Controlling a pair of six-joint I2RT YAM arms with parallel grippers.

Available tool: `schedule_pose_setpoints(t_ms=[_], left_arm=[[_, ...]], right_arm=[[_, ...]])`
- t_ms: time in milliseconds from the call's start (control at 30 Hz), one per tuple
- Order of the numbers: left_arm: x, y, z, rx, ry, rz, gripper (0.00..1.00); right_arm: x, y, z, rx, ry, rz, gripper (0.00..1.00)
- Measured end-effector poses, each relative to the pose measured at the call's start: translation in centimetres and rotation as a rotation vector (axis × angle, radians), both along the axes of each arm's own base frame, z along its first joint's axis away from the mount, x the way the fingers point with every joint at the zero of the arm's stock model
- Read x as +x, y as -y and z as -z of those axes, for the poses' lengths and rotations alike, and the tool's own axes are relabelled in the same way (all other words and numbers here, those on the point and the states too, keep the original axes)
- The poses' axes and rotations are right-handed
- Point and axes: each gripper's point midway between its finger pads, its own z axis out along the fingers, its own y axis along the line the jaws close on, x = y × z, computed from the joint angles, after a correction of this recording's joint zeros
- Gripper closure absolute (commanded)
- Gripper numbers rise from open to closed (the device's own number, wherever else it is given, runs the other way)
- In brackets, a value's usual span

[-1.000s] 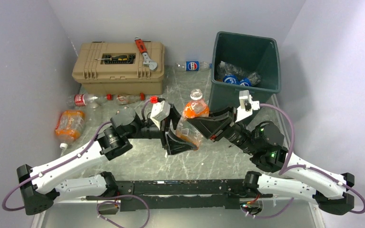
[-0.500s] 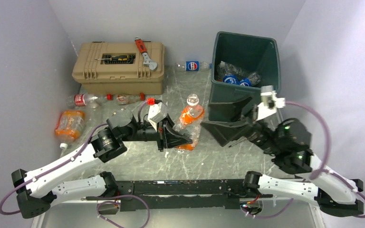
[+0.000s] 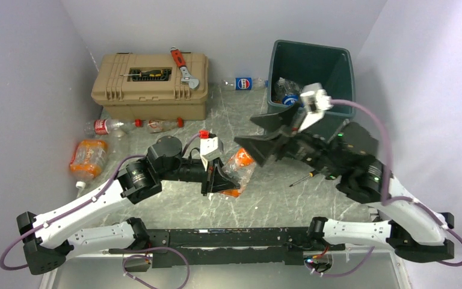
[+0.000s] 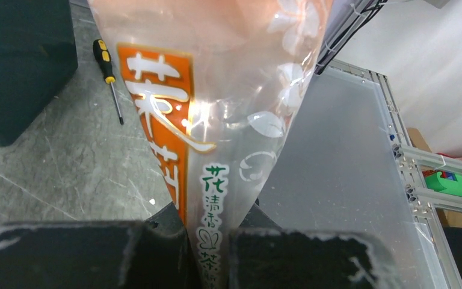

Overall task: Put the plastic bottles in the bin
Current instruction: Place the plastic bottle in the trash bin.

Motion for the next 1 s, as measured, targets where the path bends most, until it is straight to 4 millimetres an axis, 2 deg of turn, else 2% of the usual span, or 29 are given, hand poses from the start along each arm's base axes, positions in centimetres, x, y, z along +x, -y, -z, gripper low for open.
schedule_pose_setpoints(t_ms=[100, 200, 400, 467, 600, 667, 767, 800, 833, 867, 900, 933, 967, 1000], left_arm=[[-0.1, 0.0, 0.1, 0.006, -0.001, 0.004, 1.0], [-0.2, 0.0, 0.3, 0.01, -0.005, 0.01, 1.0], [-0.2, 0.0, 0.3, 0.01, -0.006, 0.014, 1.0], [-0.2, 0.0, 0.2, 0.008, -0.002, 0.015, 1.0], [-0.3, -0.1, 0.1, 0.006, 0.0, 0.014, 1.0], [-0.2, -0.1, 0.1, 0.004, 0.001, 0.009, 1.0], [-0.2, -0.1, 0.0, 0.002, 0.003, 0.007, 1.0], [-0.2, -0.1, 0.0, 0.002, 0.003, 0.007, 1.0], [-0.2, -0.2, 0.0, 0.003, 0.001, 0.007, 0.95], [-0.2, -0.2, 0.1, 0.004, -0.001, 0.007, 0.8], [-0.2, -0.2, 0.1, 0.005, -0.002, 0.007, 0.6], [-0.3, -0.2, 0.1, 0.005, -0.005, 0.007, 0.31], [-0.3, -0.2, 0.1, 0.005, -0.004, 0.008, 0.08], [-0.2, -0.3, 0.0, 0.005, -0.004, 0.002, 0.01]], right_arm=[[1.1, -2.1, 3.6, -0.106, -0.056, 0.008, 0.22], [1.5, -2.6, 5.7, -0.162, -0.091, 0.015, 0.3], [1.5, -1.9, 5.3, -0.14, -0.103, 0.034, 0.54], [1.5, -1.5, 5.4, -0.132, -0.108, 0.045, 0.55], [1.4, -1.0, 5.7, -0.124, -0.118, 0.049, 0.5], [1.3, -0.9, 6.0, -0.126, -0.123, 0.049, 0.54], [1.4, -0.9, 6.4, -0.13, -0.133, 0.051, 0.66], [1.4, -0.9, 6.5, -0.133, -0.137, 0.051, 0.76], [1.4, -1.0, 6.6, -0.136, -0.138, 0.052, 0.87], [1.4, -0.9, 6.7, -0.136, -0.139, 0.054, 0.98], [1.4, -0.9, 6.7, -0.137, -0.137, 0.055, 1.0], [1.5, -0.8, 6.7, -0.137, -0.136, 0.059, 1.0], [1.5, -0.6, 6.8, -0.137, -0.135, 0.063, 1.0], [1.4, -0.4, 6.7, -0.131, -0.136, 0.063, 1.0]])
